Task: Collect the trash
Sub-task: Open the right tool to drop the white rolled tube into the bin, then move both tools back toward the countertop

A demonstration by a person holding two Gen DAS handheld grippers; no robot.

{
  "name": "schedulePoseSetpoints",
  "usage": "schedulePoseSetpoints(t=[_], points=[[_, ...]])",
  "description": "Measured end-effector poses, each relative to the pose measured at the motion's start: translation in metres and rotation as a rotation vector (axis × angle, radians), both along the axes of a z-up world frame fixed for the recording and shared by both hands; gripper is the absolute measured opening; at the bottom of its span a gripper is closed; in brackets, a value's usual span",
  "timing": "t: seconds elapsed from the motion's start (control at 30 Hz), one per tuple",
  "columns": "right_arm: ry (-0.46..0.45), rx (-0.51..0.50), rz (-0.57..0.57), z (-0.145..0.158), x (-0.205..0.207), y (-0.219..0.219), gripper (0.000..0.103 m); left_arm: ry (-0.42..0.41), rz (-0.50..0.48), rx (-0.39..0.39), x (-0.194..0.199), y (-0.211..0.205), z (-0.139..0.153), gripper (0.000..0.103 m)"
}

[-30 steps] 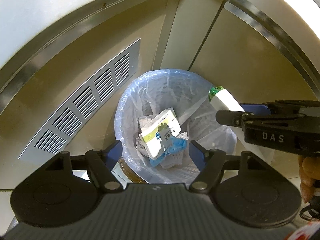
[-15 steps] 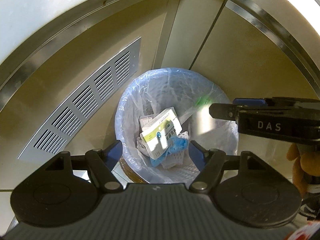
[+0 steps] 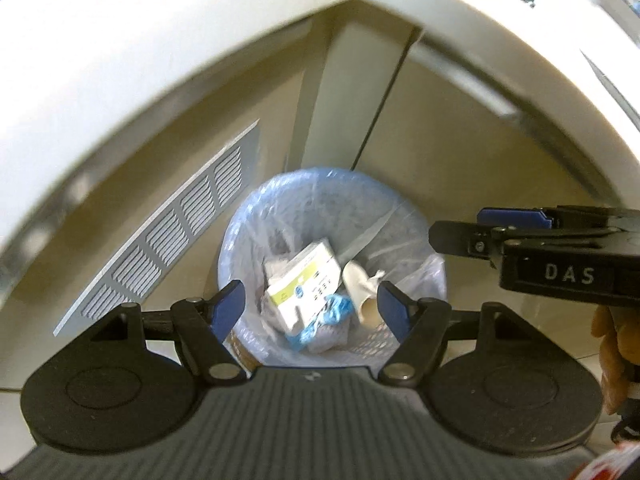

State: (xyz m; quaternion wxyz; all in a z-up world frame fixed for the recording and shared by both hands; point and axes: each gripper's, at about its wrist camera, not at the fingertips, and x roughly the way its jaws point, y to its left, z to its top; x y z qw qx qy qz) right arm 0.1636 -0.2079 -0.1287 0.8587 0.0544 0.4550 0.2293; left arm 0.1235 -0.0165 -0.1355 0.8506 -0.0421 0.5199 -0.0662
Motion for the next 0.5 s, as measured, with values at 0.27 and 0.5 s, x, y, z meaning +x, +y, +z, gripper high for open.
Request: schedulePoseSetpoints(t=[0.27,0.5], points=[[-0.153,0.051,-0.092,0.069,-0.015,-0.014,0.058,-0.14,-0.072,-0.021,0.0,-0.014,0.062,0.07],[-0.273,0.053,-0.164,0.117,-0.013,-0.024,0.058,-0.276,-0.06,-0.024,0.012,-0.008,0.111,0.07]])
